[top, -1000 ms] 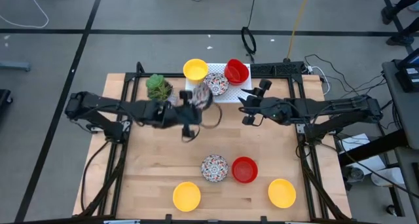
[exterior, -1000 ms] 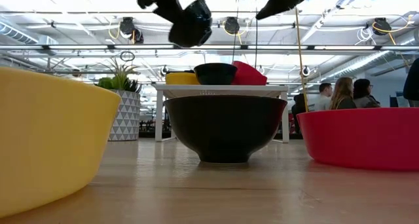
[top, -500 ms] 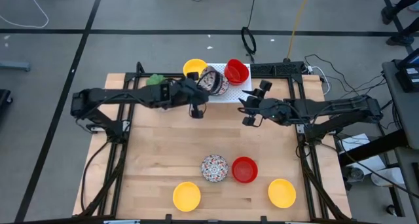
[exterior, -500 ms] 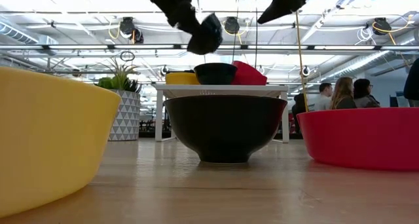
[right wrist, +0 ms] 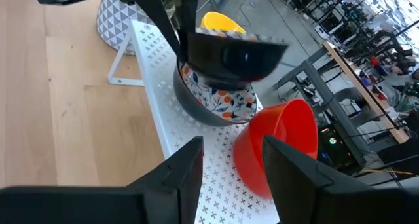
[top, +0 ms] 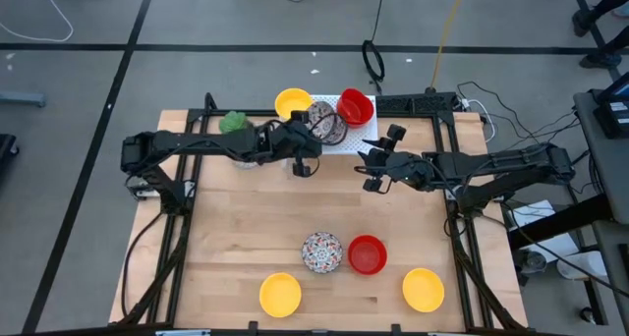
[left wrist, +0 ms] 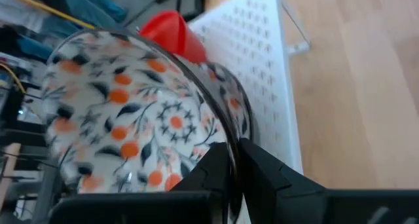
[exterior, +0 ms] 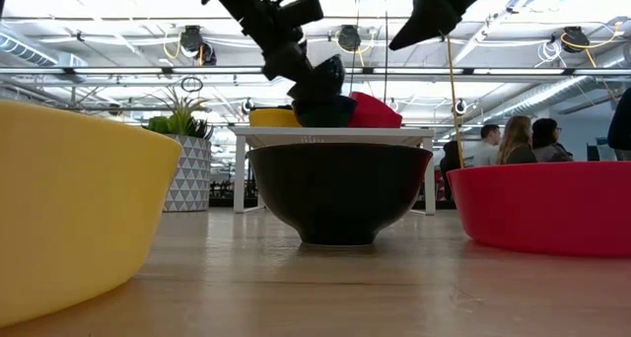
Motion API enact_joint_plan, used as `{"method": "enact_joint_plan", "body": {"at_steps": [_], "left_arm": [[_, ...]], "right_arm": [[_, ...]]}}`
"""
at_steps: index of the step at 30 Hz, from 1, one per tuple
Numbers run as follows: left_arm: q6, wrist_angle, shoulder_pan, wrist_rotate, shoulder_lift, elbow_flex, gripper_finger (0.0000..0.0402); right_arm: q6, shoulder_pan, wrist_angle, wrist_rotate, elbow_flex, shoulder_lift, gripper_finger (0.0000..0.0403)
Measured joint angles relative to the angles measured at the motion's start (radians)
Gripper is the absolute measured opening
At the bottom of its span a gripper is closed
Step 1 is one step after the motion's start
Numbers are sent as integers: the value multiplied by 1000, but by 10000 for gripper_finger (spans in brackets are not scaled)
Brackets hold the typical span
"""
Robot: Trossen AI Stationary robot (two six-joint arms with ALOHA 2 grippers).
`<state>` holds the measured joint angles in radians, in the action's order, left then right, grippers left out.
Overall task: Pick & Place Mini bowls
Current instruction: Stack the white patterned bowl on top of the white patterned bowl on the shelf
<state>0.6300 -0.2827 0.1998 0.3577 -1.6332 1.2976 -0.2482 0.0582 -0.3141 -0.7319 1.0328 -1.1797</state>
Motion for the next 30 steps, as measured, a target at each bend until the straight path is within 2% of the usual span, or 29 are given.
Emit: {"method": "enact_joint_plan", "body": {"at_steps": [15, 24, 30], "left_arm": [[-11, 2, 32, 1, -8, 0, 31], [-66, 61, 33, 10, -8, 0, 31], [-93, 63, 33, 9, -8, 0, 62]], "right_arm": [[1, 0, 3, 0, -4, 0, 142], [1, 0, 3, 0, -4, 0, 142], [1, 0, 2, 0, -4, 0, 142]]}}
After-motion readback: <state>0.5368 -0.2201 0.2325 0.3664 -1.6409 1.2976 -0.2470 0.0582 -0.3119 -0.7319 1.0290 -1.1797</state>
